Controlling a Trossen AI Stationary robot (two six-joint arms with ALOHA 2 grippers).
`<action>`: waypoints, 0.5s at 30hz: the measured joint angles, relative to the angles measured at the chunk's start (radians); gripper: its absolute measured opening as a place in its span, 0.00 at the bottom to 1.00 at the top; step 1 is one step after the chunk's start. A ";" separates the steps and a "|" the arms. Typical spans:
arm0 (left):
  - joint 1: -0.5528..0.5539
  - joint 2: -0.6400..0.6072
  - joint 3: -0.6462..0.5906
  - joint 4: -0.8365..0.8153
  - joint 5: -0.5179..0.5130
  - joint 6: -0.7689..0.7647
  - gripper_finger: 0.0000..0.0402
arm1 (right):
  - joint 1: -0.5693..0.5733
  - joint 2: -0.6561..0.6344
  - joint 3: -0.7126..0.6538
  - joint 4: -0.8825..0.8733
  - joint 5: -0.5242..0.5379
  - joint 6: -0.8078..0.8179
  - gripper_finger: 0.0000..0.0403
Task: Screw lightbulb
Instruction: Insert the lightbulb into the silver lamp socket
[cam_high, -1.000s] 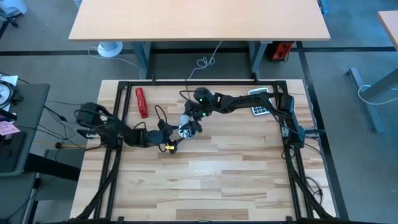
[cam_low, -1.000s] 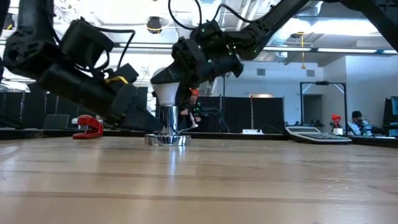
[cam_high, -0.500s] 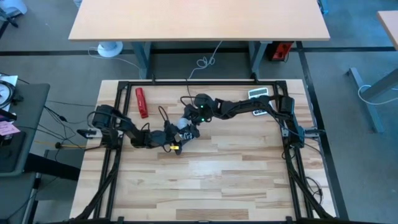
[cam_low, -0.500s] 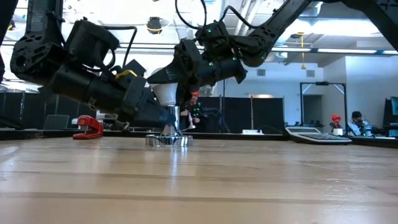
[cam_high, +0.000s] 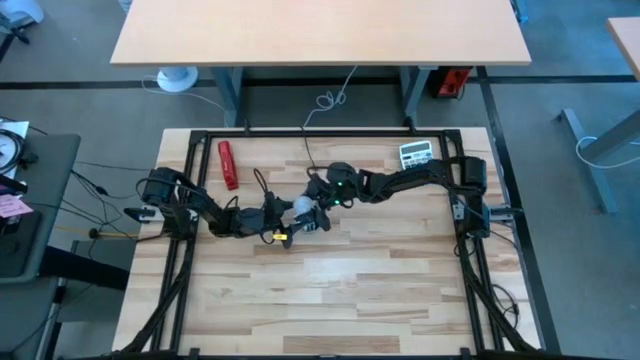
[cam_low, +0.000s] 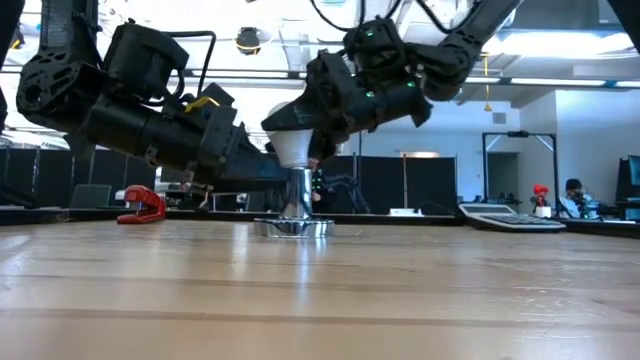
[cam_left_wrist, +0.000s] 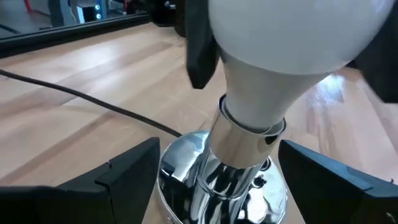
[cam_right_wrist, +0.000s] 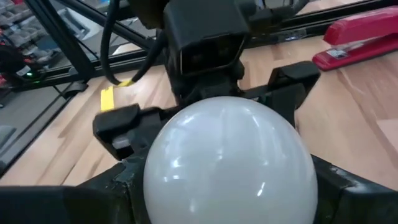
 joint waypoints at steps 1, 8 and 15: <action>0.000 0.000 0.002 0.002 0.002 -0.006 0.78 | 0.007 -0.004 -0.015 0.011 0.016 -0.001 0.68; -0.029 0.000 0.097 -0.094 0.057 -0.003 0.78 | 0.057 -0.014 -0.165 0.263 0.078 0.054 0.68; -0.072 0.000 0.198 -0.234 0.053 0.068 0.78 | 0.113 -0.016 -0.257 0.402 0.198 0.122 0.68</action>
